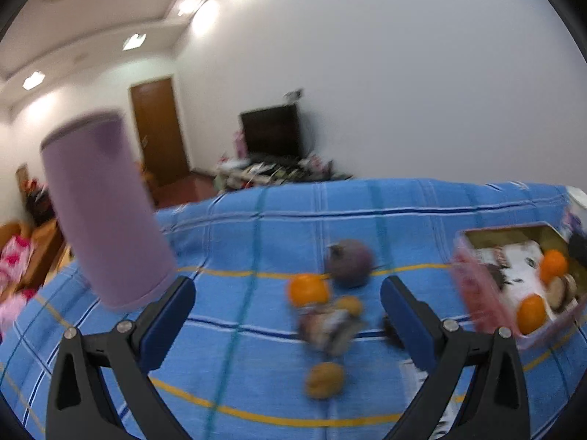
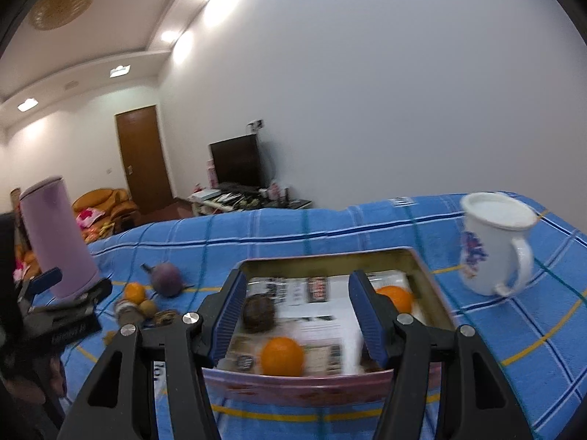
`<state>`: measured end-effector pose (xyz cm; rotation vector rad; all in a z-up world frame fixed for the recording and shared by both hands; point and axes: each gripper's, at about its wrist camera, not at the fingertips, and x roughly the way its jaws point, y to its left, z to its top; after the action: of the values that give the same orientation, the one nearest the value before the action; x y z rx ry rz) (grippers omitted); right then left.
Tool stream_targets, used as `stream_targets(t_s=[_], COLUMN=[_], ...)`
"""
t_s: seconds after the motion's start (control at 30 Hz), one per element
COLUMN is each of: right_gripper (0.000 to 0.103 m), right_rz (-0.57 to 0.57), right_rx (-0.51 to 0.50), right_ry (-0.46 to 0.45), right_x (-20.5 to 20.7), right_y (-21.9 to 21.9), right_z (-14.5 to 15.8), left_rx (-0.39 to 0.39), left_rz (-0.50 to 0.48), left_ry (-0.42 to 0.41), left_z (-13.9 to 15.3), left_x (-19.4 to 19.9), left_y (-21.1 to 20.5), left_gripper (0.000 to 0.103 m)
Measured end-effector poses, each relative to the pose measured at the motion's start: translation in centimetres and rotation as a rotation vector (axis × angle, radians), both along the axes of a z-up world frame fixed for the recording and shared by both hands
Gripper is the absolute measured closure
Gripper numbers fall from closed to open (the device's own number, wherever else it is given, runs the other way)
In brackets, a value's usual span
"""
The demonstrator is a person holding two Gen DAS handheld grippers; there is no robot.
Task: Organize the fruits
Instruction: 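Withdraw both tools from the tin toward the fruit pile, then grasp the brown knobbly fruit with the right tool while the left tool approaches a small tan fruit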
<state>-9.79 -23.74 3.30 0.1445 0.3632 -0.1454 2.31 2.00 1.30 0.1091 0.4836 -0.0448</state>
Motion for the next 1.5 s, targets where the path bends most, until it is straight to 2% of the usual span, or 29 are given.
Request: stream_targets(t_s=[0.1, 0.3, 0.47, 0.57, 0.67, 0.77, 0.97, 1.2, 1.4, 1.5], right_gripper=[0.043, 0.043, 0.045, 0.063, 0.064, 0.064, 0.063, 0.062, 0.062, 0.063], right_rz=[0.05, 0.161, 0.273, 0.347, 0.373, 0.408, 0.41, 0.378, 0.362, 0.368], right_rx=[-0.006, -0.029, -0.047, -0.127, -0.163, -0.145, -0.248, -0.224, -0.315, -0.311], right_ry=[0.028, 0.076, 0.157, 0.233, 0.296, 0.368, 0.423, 0.46, 0.501, 0.502], right_x=[0.8, 2.9, 5.5, 7.7, 9.5, 11.0, 12.4, 14.1, 14.9, 14.9], right_y=[1.8, 5.6, 8.9, 11.3, 12.4, 12.8, 13.9, 13.0, 14.1, 14.1], right_z=[-0.2, -0.6, -1.3, -1.9, -2.9, -4.0, -4.8, -5.2, -6.0, -5.9], left_rx=[-0.048, 0.004, 0.005, 0.021, 0.015, -0.005, -0.028, -0.025, -0.028, -0.021], left_rz=[0.082, 0.188, 0.187, 0.176, 0.177, 0.187, 0.18, 0.151, 0.154, 0.145], left_ry=[0.049, 0.072, 0.094, 0.097, 0.116, 0.133, 0.143, 0.152, 0.165, 0.167], left_z=[-0.1, -0.5, -0.5, -0.4, -0.3, -0.2, -0.3, -0.2, -0.4, -0.5], left_x=[1.4, 2.3, 2.4, 2.5, 2.6, 2.9, 2.9, 2.7, 2.9, 2.9], left_y=[3.0, 5.6, 6.1, 6.0, 6.4, 7.1, 7.4, 6.9, 7.0, 6.8], left_gripper=[0.0, 0.0, 0.0, 0.0, 0.0, 0.0, 0.0, 0.0, 0.0, 0.0])
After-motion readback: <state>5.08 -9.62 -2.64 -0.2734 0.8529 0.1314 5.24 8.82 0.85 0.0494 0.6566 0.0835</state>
